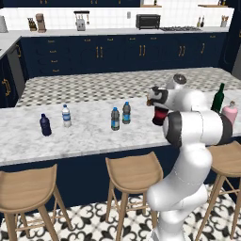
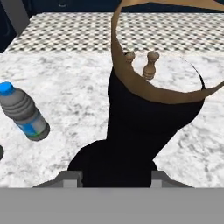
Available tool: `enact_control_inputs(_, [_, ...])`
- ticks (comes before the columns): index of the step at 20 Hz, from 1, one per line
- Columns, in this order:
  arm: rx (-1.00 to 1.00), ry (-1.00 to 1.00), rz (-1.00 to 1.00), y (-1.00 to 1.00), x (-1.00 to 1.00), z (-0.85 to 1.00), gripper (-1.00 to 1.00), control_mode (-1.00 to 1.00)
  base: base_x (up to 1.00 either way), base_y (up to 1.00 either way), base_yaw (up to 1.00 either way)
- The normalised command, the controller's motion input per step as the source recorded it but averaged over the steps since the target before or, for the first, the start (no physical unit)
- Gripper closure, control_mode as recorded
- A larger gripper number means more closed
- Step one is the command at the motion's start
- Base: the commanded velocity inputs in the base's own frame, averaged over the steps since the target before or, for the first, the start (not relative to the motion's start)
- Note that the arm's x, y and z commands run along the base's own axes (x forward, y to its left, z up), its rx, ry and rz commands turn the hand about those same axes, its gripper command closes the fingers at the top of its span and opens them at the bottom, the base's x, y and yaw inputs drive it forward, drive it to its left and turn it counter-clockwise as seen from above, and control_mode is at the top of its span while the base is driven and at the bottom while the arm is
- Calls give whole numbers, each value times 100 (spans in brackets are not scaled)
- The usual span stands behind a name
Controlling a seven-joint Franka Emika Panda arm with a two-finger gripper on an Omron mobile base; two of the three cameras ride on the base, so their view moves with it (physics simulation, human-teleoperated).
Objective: Move the plastic bottles in the middle to the plastics group, and the glass bottles in the middle to the glass group.
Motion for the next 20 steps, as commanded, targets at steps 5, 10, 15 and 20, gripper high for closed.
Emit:
enact_control_inputs(5, [-1, -1, -7, -97, -21, 0, 100, -100, 0, 0, 0])
enact_control_inputs(10, [-3, 0, -13, -91, -17, 0, 100, -100, 0, 0, 0])
enact_control_inputs(15, [-7, 0, -17, -84, -4, 0, 100, -100, 0, 0, 0])
enact_control_inputs(20, [-5, 0, -15, -75, 0, 0, 100, -100, 0, 0, 0])
